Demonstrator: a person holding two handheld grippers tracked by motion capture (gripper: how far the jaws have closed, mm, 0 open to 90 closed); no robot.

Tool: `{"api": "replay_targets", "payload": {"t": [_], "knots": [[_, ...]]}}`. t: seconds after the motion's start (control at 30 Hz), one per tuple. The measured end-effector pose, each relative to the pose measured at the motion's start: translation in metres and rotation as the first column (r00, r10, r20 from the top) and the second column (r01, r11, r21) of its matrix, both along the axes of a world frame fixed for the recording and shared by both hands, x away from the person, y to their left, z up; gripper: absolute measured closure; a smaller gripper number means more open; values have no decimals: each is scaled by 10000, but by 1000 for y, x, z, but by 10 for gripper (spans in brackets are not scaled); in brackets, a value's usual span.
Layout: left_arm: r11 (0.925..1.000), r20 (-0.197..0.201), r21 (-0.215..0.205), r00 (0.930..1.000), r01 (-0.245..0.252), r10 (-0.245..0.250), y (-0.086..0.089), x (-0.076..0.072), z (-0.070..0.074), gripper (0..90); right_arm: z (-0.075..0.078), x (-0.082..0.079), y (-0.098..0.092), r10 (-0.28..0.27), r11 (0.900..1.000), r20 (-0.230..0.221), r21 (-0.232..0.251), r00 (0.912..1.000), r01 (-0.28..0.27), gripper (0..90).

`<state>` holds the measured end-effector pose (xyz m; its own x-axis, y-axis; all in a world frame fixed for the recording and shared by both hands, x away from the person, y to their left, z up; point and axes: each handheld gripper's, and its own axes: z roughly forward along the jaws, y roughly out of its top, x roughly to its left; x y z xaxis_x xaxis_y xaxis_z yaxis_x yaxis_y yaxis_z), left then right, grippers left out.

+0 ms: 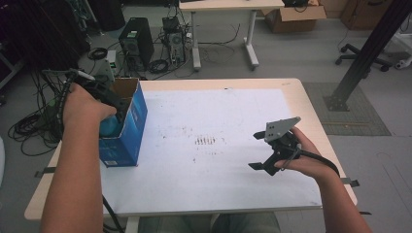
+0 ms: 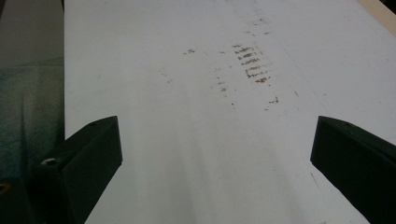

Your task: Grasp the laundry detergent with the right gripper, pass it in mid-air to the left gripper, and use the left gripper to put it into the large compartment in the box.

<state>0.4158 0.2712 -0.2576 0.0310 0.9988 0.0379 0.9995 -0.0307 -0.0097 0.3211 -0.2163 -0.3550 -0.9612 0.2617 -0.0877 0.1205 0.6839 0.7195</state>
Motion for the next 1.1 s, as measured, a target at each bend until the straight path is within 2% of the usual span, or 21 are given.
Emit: {"api": "replay_targets", "payload": {"t": [0.17, 0.3, 0.53, 0.6, 0.7, 0.77, 0.83, 0.9, 0.93, 0.97, 1.0, 1.07, 1.1], "knots": [[9999, 244, 103, 9996, 120, -122, -5, -4, 13, 115, 7, -1, -2, 22, 10000, 86, 5, 10000, -22, 22], [9998, 343, -66, 9992, 182, -180, -10, -6, 24, 48, 13, -2, -3, 48, 10000, 134, -24, 9999, -48, 22], [9986, 579, 141, 9970, 500, -508, -24, -12, 46, 2, 25, -4, -6, 61, 9999, 297, -142, 9995, -57, 22], [9961, 726, 322, 9938, 820, -841, -31, -14, 55, 2, 29, -4, -7, 60, 9997, 342, -246, 9994, -52, 22], [9922, 934, 379, 9881, 1190, -1221, -41, -17, 67, 2, 38, -4, -10, 48, 9996, 429, -290, 9991, -36, 22], [9863, 1136, 459, 9801, 1586, -1629, -51, -18, 75, 2, 43, -3, -12, 49, 9991, 476, -414, 9989, -29, 22], [9767, 1276, 462, 9685, 2094, -2137, -62, -20, 83, 2, 49, -2, -15, 27, 9986, 495, -529, 9988, -1, 22], [9581, 1312, 365, 9491, 2841, -2865, -74, -21, 89, 2, 55, -1, -17, 36, 9976, 505, -691, 9987, -1, 22], [9407, 1344, 376, 9311, 3372, -3392, -82, -22, 93, 2, 58, 0, -18, 45, 9971, 516, -763, 9987, -5, 22], [9317, 1336, 307, 9223, 3618, -3626, -87, -23, 94, 2, 62, 1, -19, 56, 9960, 505, -893, 9987, -11, 22], [9109, 1303, 279, 9020, 4117, -4116, -95, -24, 96, 2, 65, 1, -20, 68, 9951, 471, -986, 9989, -21, 22], [8766, 1275, 299, 8680, 4804, -4800, -107, -26, 99, 2, 73, 3, -22, 117, 9921, 415, -1254, 9991, -64, 23], [8521, 1271, 306, 8435, 5225, -5218, -114, -27, 100, 2, 77, 5, -22, 145, 9898, 402, -1425, 9991, -86, 24]]}}
